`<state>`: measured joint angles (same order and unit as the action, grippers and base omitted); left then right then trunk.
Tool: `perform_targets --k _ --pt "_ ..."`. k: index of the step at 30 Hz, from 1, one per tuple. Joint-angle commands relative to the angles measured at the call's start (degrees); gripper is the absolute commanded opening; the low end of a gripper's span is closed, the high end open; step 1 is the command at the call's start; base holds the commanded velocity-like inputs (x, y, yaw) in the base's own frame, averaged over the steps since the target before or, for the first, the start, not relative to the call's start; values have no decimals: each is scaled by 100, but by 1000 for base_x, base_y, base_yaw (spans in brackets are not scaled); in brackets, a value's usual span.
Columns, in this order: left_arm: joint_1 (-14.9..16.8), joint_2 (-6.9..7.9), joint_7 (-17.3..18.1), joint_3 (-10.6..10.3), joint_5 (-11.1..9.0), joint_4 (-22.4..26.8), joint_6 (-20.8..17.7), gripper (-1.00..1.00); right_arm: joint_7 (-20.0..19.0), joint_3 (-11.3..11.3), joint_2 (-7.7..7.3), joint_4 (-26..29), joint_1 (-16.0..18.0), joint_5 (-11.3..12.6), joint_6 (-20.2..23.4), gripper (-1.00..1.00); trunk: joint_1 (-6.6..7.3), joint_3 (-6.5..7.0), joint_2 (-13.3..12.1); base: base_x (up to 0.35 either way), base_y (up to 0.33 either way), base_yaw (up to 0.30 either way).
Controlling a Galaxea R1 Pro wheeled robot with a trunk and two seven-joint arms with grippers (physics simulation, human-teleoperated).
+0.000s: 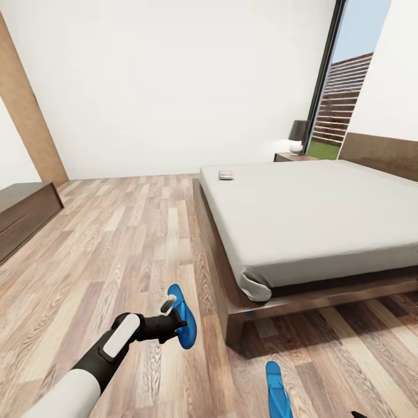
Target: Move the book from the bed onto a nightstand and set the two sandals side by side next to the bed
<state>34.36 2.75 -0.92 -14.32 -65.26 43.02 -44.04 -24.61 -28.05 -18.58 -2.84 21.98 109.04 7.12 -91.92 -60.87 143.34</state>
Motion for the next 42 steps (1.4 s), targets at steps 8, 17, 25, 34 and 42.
perform_targets --k 8,17,25,34,42 --pt "2 6 -22 -10 -14 5 -8 -100 -31 -42 3 -23 8 64 20 100 1 -21 2 0 -207 48" --pt "0 2 -22 -7 -20 -48 -8 -100 -26 -42 3 -23 8 65 18 100 1 -75 2 0 -197 150" --pt "1 -1 -22 -1 -22 -73 4 -100 -26 -42 3 -23 8 57 18 100 1 -121 2 0 -166 156" --pt "0 5 -22 6 -22 -75 18 -100 -26 -42 3 -23 8 56 21 100 1 -163 2 0 -156 121" --pt "1 11 -22 8 -22 -75 19 -100 -26 -42 3 -23 8 56 20 100 1 -167 2 0 -155 25"
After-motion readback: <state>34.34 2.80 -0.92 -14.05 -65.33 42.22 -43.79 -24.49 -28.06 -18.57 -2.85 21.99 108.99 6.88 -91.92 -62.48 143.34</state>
